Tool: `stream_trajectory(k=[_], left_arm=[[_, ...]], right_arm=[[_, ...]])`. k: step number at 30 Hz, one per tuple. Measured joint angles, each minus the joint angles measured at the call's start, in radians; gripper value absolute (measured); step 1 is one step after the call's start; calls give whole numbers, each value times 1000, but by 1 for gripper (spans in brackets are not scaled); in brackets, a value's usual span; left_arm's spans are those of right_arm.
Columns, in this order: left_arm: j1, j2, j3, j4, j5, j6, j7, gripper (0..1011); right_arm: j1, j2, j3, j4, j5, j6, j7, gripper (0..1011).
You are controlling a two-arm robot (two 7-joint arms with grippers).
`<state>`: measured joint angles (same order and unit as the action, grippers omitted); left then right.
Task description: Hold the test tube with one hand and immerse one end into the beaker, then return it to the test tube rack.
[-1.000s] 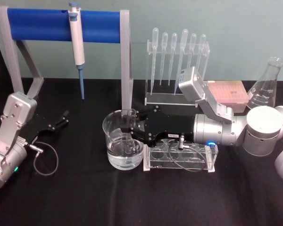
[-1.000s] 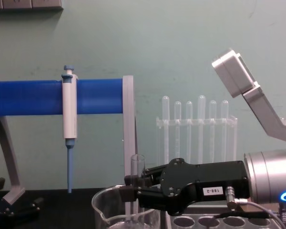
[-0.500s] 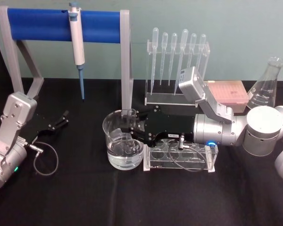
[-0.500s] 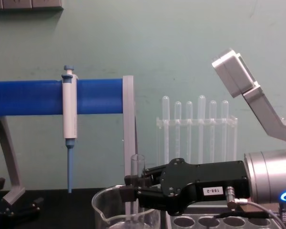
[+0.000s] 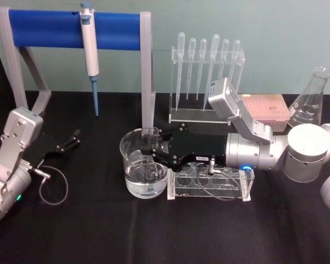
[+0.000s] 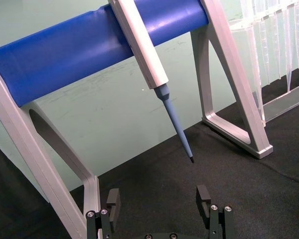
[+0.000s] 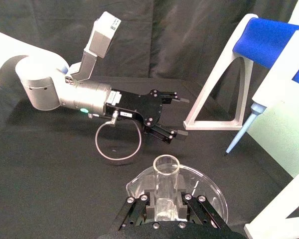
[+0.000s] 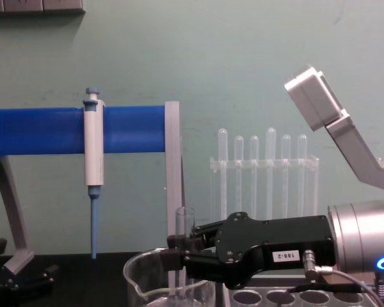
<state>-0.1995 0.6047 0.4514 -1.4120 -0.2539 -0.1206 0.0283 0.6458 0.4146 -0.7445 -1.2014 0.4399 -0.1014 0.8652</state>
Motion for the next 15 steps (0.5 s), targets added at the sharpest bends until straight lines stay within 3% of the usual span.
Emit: stream_trajectory(k=[15], left_arm=[[0,0,0,0,0,0,0,1000]], right_arm=[[0,0,0,0,0,0,0,236]])
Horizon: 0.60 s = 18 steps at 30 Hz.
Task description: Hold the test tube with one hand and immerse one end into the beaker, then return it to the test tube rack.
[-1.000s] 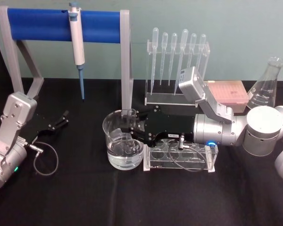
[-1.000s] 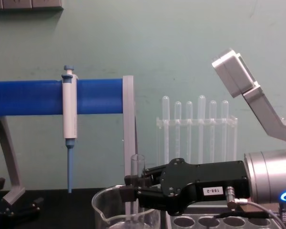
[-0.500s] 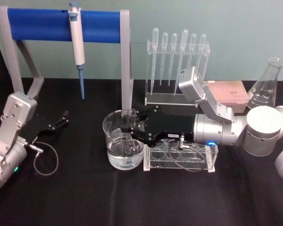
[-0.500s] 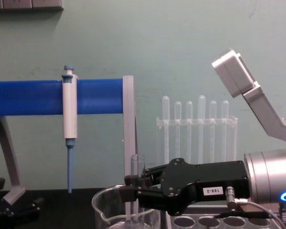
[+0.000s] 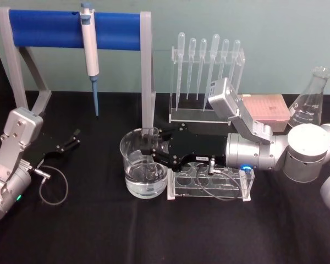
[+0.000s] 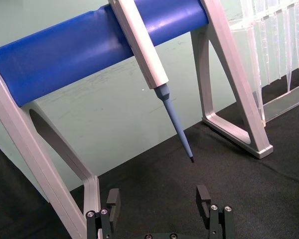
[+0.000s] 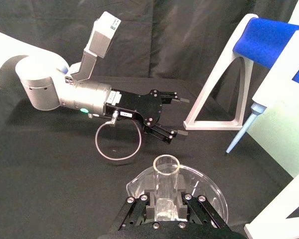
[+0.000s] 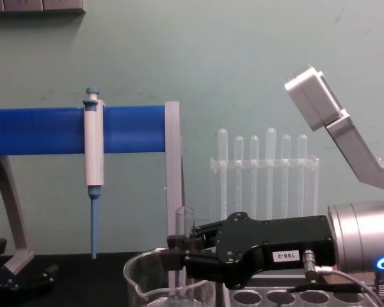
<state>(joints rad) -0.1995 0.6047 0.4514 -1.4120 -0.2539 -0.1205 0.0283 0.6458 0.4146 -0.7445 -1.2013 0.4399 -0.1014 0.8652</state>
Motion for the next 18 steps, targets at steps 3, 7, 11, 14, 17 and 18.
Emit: stream_trajectory(k=[3,7,11,14,17,18], left_arm=[[0,0,0,0,0,0,0,1000],[0,0,0,0,0,0,0,1000],[0,0,0,0,0,0,0,1000],[0,0,0,0,0,0,0,1000],[0,0,0,0,0,0,0,1000],[0,0,0,0,0,0,0,1000]], right_arm=[[0,0,0,0,0,0,0,236],[0,0,0,0,0,0,0,236],[0,0,0,0,0,0,0,236],[0,0,0,0,0,0,0,236],[0,0,0,0,0,0,0,236],[0,0,0,0,0,0,0,236]])
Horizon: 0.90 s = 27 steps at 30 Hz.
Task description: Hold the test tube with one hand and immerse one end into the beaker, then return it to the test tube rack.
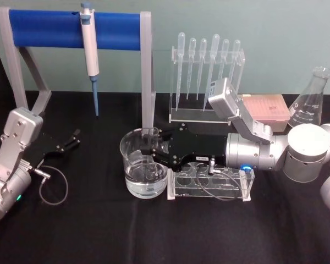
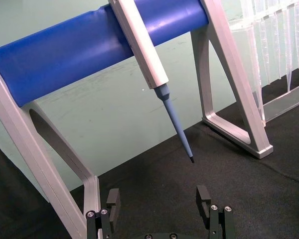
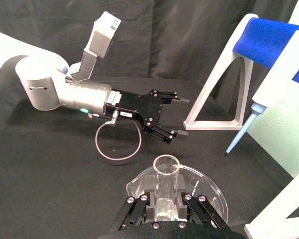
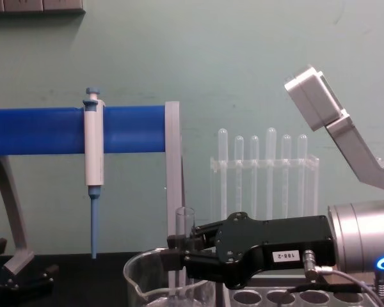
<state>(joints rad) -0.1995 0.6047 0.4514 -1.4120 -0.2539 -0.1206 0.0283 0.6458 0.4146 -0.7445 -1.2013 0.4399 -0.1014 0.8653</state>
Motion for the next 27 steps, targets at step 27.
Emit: stream_trajectory(k=[27], left_arm=[[0,0,0,0,0,0,0,1000]], right_arm=[[0,0,0,0,0,0,0,236]])
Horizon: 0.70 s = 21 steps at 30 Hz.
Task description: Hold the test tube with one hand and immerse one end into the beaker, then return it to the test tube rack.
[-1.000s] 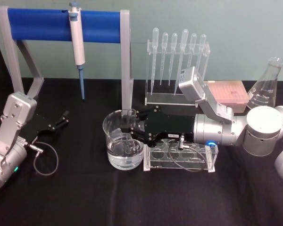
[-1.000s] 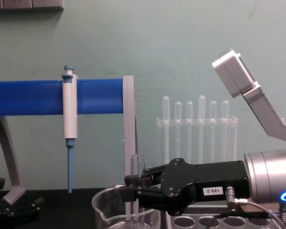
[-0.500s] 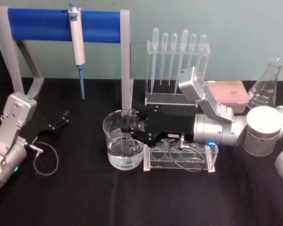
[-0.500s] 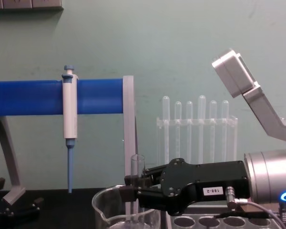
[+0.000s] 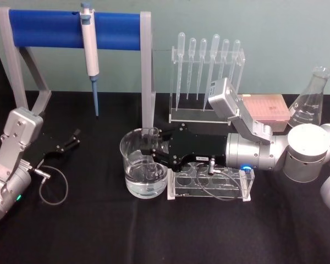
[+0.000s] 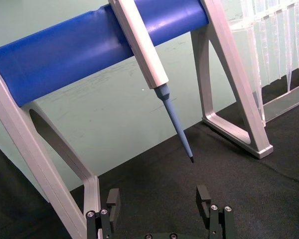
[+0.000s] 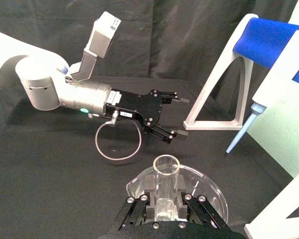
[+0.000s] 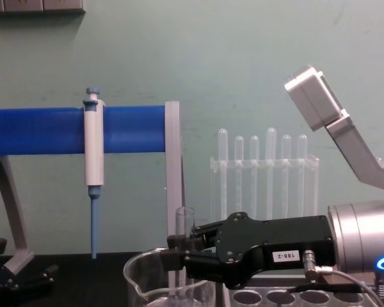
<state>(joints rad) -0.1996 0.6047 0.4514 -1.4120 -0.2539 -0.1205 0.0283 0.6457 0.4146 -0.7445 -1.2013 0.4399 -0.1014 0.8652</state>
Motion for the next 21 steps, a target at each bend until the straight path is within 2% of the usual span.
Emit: stream_trajectory(k=[21], left_arm=[[0,0,0,0,0,0,0,1000]], right_arm=[[0,0,0,0,0,0,0,236]])
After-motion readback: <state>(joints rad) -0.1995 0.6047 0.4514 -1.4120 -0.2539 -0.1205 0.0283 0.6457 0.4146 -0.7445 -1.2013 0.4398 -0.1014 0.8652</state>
